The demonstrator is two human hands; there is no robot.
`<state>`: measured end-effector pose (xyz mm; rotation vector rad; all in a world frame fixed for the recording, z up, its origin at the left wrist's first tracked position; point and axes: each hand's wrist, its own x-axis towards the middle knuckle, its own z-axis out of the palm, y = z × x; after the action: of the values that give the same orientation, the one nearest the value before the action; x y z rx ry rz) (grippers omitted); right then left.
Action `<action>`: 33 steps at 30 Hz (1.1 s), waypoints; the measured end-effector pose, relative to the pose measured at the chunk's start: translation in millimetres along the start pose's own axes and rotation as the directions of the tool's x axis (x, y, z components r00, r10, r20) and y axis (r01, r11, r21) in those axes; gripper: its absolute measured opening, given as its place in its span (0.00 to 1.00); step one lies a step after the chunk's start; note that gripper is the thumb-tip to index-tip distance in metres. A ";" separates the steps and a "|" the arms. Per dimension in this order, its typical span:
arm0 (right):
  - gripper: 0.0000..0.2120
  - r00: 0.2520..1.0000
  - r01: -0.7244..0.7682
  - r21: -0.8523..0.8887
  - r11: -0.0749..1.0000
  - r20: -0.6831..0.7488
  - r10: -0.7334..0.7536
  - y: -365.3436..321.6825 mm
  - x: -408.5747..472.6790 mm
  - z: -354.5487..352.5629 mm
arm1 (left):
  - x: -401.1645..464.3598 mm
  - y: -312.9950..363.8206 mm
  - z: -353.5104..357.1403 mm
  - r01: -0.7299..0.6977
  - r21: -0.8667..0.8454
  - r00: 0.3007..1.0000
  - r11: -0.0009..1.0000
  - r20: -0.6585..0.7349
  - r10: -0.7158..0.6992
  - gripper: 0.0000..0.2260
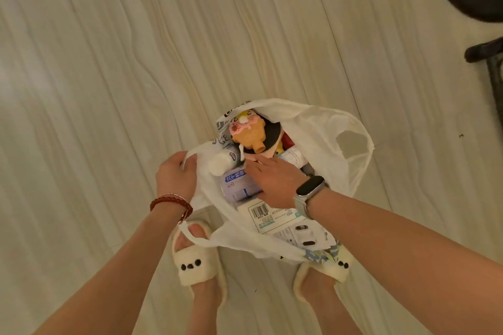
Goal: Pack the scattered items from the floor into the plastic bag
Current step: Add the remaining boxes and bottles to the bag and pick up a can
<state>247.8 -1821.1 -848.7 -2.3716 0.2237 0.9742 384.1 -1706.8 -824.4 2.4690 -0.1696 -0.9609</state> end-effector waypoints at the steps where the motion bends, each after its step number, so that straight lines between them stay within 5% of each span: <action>1: 0.22 1.000 0.002 0.019 1.000 -0.027 -0.002 1.2 -4.0 0.4 | -0.7 1.8 -1.5 -0.027 0.008 0.999 1.000 0.019 0.027 0.11; 4: 0.19 0.933 -0.072 0.169 0.983 -0.338 0.126 15.3 -19.2 -12.9 | -5.6 4.9 -1.7 -0.080 0.009 0.996 0.997 0.044 0.079 0.12; 6: 0.24 0.845 -0.260 0.170 0.950 -0.437 0.310 40.0 -23.6 -24.5 | -10.0 3.4 -1.2 -0.066 -0.033 0.997 0.997 0.036 0.067 0.11; 11: 0.34 0.762 -0.618 0.237 0.750 -0.055 0.645 104.4 -14.7 -36.9 | -25.0 -4.5 4.4 -0.042 -0.128 0.997 0.991 0.054 0.049 0.10; 13: 0.25 0.778 -0.603 0.241 0.761 -0.036 0.627 102.3 -15.6 -39.7 | -30.8 -8.6 6.6 -0.026 -0.146 0.999 0.989 0.040 0.032 0.10; 16: 0.16 0.818 -0.457 0.311 0.833 -0.221 0.531 73.6 -30.3 -38.8 | -40.6 -8.8 5.1 -0.043 -0.045 0.997 0.998 -0.067 0.039 0.10; 20: 0.13 0.799 -0.482 0.285 0.829 -0.246 0.549 54.7 -73.7 -46.5 | -51.2 13.1 -12.3 -0.058 0.020 0.986 0.998 -0.153 0.061 0.14; 23: 0.12 0.734 -0.525 0.445 0.726 -0.196 0.651 53.9 -108.9 -68.3 | -64.9 28.5 -28.0 -0.051 0.053 0.989 0.997 -0.134 0.058 0.14; 28: 0.11 0.686 -0.327 0.649 0.687 -0.337 0.645 13.2 -147.9 -104.9 | -107.5 32.5 -48.4 -0.077 0.090 0.989 0.993 -0.120 0.087 0.13; 33: 0.12 0.649 -0.292 0.692 0.661 -0.365 0.668 -25.0 -187.7 -108.0 | -134.4 29.5 -76.0 -0.140 0.112 0.977 0.984 -0.148 0.155 0.10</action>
<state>185.4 -1870.9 -645.9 -1.9487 1.3193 0.2269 336.0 -1665.0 -680.7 2.5689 -0.3515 -0.7098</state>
